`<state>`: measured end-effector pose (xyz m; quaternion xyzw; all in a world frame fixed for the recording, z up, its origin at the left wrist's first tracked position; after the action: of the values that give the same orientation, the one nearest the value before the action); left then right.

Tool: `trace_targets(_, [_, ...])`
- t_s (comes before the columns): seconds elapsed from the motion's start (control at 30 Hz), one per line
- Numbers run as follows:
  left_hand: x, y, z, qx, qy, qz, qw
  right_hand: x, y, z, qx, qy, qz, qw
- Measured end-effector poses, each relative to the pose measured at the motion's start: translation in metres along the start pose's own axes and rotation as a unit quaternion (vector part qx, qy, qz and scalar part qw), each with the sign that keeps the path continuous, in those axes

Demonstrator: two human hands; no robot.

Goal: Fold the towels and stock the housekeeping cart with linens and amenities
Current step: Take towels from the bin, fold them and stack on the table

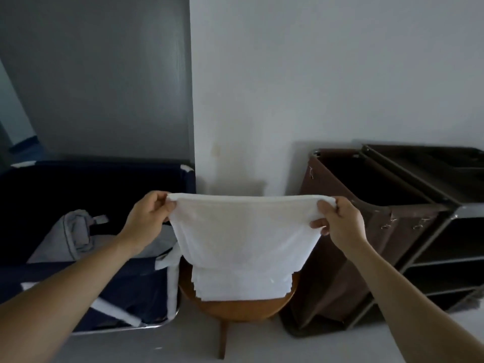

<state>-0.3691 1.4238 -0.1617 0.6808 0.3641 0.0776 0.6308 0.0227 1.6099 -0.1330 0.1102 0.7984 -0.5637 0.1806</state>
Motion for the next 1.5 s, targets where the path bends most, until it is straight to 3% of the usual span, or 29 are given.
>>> trace_targets(0.2, [0.018, -0.035, -0.006, -0.045, -0.027, 0.005, 0.999, 0.006, 0.027, 0.006, 0.019, -0.005, 0.106, 0.994])
trace_targets(0.47, [0.065, -0.044, -0.102, -0.059, 0.01, -0.043, 0.997, 0.042, 0.084, -0.089, 0.078, 0.013, 0.148, 0.986])
trace_targets(0.77, [0.179, -0.193, -0.224, -0.254, -0.016, -0.106, 0.961, 0.169, 0.249, -0.194, 0.22, -0.114, 0.074, 0.966])
trace_targets(1.03, [0.24, -0.297, -0.218, -0.394, -0.105, -0.109, 0.906, 0.217, 0.342, -0.186, 0.34, -0.156, 0.027, 0.927])
trace_targets(1.27, [0.231, -0.267, -0.247, -0.315, -0.073, -0.102, 0.941, 0.211, 0.316, -0.203, 0.336, -0.146, 0.006, 0.931])
trace_targets(1.43, [0.211, -0.234, -0.299, -0.261, 0.005, -0.072, 0.963, 0.198, 0.288, -0.251, 0.309, -0.08, -0.082, 0.944])
trace_targets(1.5, [0.216, -0.238, -0.318, -0.262, -0.006, -0.083, 0.961, 0.209, 0.29, -0.27, 0.311, -0.067, -0.091, 0.944])
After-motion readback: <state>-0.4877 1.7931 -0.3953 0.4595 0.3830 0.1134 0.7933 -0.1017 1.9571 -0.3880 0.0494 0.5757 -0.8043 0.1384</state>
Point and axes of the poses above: each hand's wrist, its own z-axis away from the middle knuckle, its own x-axis out of the palm, y = z × x, the point moved 8 cm from there along -z, towards the middle knuckle, and after that the axes turned 3 degrees about -x, right-handed, at the moved point
